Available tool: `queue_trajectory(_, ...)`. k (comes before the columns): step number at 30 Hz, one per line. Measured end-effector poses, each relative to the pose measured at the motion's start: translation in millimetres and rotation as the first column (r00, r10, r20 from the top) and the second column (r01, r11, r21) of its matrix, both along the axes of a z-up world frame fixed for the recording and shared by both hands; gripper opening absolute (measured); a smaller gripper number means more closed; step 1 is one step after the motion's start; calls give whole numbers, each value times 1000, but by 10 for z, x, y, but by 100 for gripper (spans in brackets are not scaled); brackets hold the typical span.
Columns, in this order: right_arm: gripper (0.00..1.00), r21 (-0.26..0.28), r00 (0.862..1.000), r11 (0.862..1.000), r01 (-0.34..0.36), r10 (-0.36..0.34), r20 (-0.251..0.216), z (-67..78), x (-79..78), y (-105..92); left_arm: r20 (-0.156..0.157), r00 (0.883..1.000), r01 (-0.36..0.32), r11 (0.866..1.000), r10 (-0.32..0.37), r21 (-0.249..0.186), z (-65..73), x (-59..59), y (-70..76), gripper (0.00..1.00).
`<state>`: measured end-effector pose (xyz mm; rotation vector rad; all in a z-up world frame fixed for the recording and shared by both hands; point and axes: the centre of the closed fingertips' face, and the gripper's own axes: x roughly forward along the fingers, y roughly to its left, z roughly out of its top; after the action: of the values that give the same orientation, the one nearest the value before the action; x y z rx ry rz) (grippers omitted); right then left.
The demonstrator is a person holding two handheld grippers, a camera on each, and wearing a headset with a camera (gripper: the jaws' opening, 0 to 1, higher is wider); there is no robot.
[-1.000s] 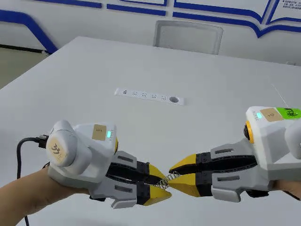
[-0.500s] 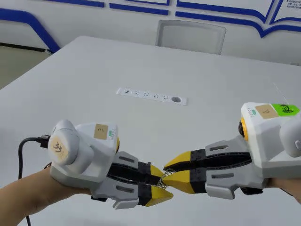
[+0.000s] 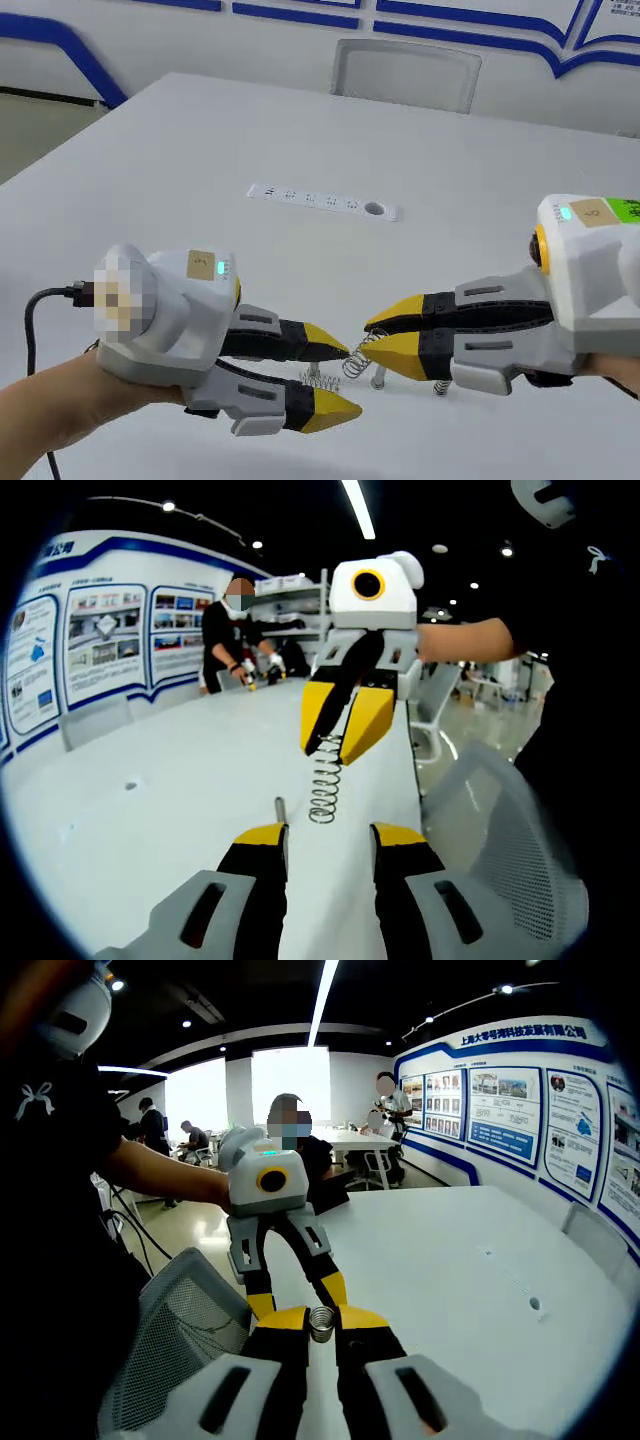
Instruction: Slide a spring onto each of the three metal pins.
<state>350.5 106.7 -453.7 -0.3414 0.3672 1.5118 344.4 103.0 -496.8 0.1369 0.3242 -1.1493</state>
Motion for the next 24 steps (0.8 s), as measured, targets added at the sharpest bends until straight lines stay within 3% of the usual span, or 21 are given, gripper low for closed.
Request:
queue_trajectory(3, 10, -6, 1000, 1000, 27, -27, 7, -14, 86, -44, 3, 1000, -11, 1000, 11, -12, 37, 20, 37, 37)
queue_trajectory(7, 10, -16, 996, 997, 82, -81, 35, -38, 272, -120, -13, 999, -46, 999, 47, 10, -23, 62, 143, 45)
queue_trajectory(24, 10, -89, 977, 973, 214, -212, 37, -346, 738, -285, -38, 992, -123, 992, 124, 26, -86, 146, 364, 60)
